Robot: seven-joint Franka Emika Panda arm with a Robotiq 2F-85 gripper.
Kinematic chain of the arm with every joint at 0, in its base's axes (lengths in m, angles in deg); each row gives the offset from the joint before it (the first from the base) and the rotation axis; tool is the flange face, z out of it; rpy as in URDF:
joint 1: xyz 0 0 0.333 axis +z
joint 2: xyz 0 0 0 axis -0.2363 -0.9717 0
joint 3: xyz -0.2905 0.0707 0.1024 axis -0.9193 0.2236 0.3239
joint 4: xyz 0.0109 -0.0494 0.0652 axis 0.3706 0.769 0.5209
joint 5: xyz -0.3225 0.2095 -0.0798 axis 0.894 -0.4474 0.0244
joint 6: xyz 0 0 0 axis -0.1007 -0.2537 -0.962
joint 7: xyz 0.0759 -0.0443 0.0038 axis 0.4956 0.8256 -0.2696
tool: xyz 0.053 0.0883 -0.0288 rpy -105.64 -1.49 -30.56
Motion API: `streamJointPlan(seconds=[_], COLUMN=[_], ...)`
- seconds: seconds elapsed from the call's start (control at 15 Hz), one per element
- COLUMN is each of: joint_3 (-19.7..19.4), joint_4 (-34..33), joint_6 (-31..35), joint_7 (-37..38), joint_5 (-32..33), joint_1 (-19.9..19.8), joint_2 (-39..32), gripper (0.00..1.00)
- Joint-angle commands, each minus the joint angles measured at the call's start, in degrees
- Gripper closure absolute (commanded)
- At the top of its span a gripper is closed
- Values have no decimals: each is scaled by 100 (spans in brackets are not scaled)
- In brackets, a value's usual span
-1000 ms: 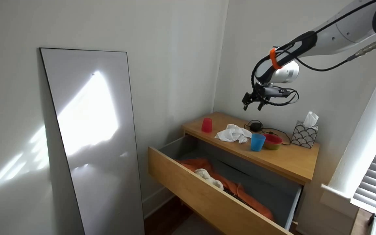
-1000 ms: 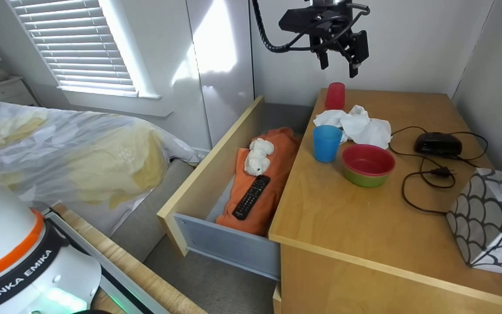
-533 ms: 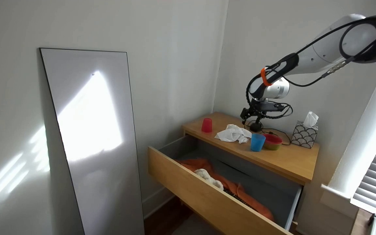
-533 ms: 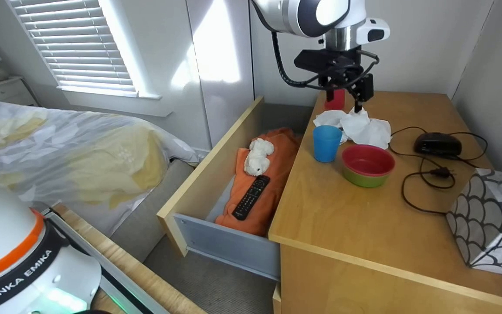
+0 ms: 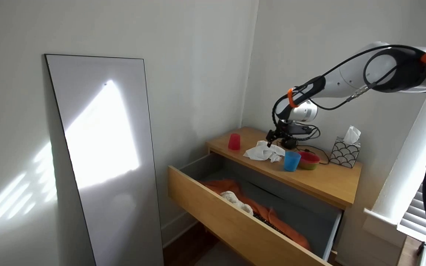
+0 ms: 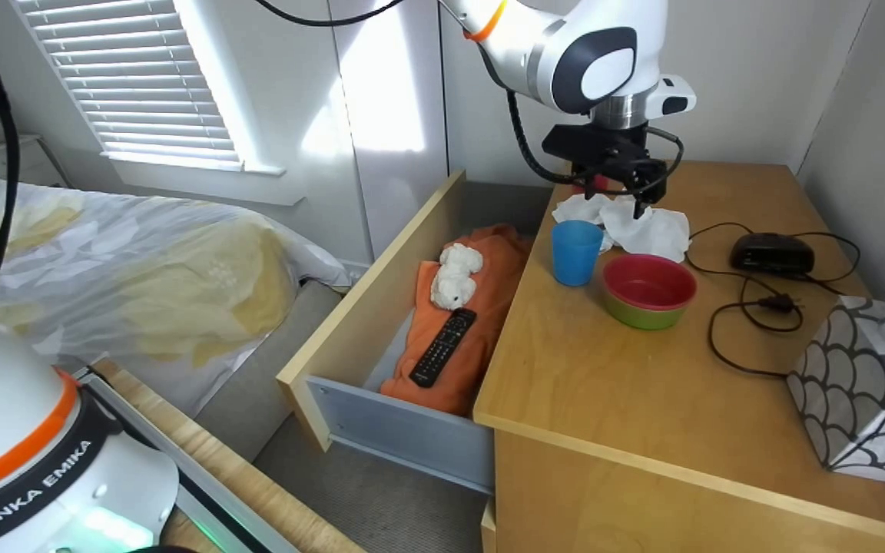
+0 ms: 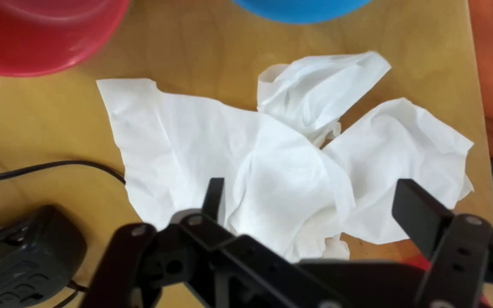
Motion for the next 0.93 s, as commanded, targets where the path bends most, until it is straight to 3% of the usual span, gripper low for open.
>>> streamJointPlan(seconds=[0.0, 0.87], joint_3=[280, 547], joint_4=[-738, -1947], joint_6=[-36, -160], joint_7=[-429, -623], joint_5=[-137, -42], joint_1=[-274, -325], joint_2=[-622, -1755], gripper=[0, 3])
